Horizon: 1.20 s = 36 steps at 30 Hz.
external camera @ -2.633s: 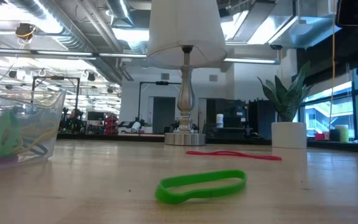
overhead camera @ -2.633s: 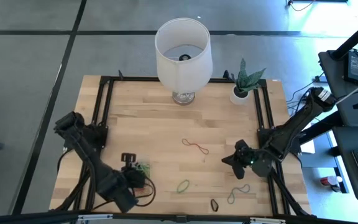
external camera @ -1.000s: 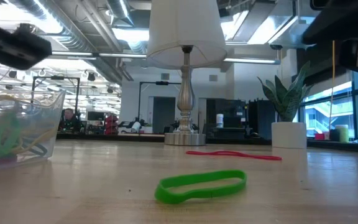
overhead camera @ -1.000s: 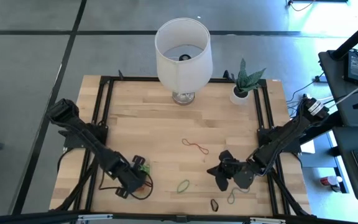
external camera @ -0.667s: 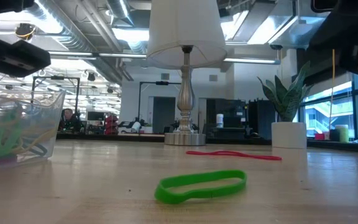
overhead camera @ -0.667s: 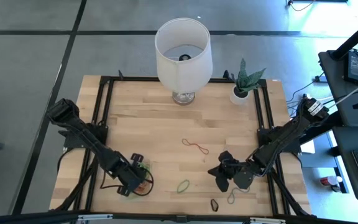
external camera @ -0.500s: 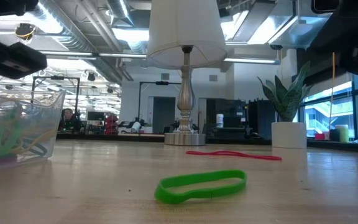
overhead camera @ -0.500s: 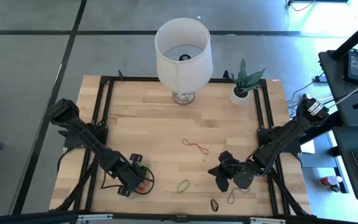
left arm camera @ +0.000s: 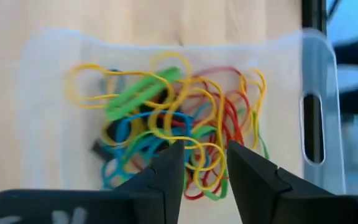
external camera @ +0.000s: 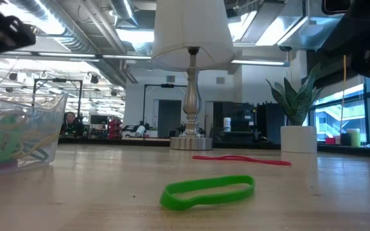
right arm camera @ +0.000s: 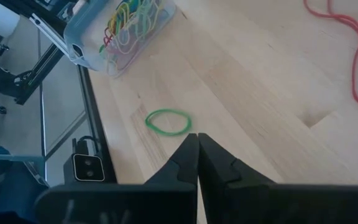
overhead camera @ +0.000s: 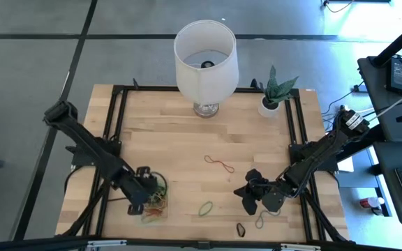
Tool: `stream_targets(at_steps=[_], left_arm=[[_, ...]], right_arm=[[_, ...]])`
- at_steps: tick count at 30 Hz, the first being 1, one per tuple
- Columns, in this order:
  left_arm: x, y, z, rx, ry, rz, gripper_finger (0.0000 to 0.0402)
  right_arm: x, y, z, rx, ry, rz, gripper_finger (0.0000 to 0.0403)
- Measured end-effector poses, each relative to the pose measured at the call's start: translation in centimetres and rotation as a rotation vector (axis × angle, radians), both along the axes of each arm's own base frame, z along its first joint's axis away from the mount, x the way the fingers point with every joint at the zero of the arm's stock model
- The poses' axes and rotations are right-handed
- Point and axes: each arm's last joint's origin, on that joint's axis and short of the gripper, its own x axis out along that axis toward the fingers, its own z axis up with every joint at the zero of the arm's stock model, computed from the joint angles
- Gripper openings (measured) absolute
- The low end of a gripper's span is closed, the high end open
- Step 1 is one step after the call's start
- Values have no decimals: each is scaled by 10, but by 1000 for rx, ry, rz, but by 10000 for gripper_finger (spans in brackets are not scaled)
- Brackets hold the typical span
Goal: Pick and place rubber bands into bin
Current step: Put the large blue rubber band into the transparent bin
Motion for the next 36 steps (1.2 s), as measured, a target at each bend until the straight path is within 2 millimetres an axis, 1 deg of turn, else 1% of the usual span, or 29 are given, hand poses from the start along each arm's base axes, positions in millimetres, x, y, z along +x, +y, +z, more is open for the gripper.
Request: stream_targets(at_steps=[4, 10, 13, 15, 16, 19, 21, 24, 27, 29, 32, 36], left_arm=[[-10, 12, 15, 3, -31, 100, 105], [-19, 25, 28, 66, -105, 180, 87], [-18, 36, 34, 82, -144, 224, 57], [-16, 43, 38, 98, -168, 206, 21], [-16, 46, 40, 110, -181, 193, 11], [-14, 59, 46, 160, -225, 144, 3], [-13, 69, 51, 188, -250, 116, 1], [-15, 84, 60, 214, -292, 85, 2], [-21, 101, 69, 243, -358, 82, 2], [-26, 111, 71, 245, -415, 98, 2], [-37, 124, 64, 199, -489, 122, 2], [-50, 137, 51, 156, -547, 173, 2]], right_arm=[[0, 0, 0, 0, 0, 0, 5], [3, -4, -1, 20, 16, -27, 4], [5, -6, 0, 56, 53, -31, 3], [7, -4, 5, 59, 97, -32, 2], [8, -2, 9, 52, 132, -26, 2], [11, 1, 20, 80, 293, -65, 2], [11, 3, 25, 106, 431, -122, 2], [9, 8, 30, 198, 610, -255, 2], [6, 21, 24, 264, 710, -332, 2], [2, 31, 17, 296, 756, -364, 8], [-4, 47, 3, 347, 828, -401, 28], [-10, 61, -11, 360, 882, -422, 62]])
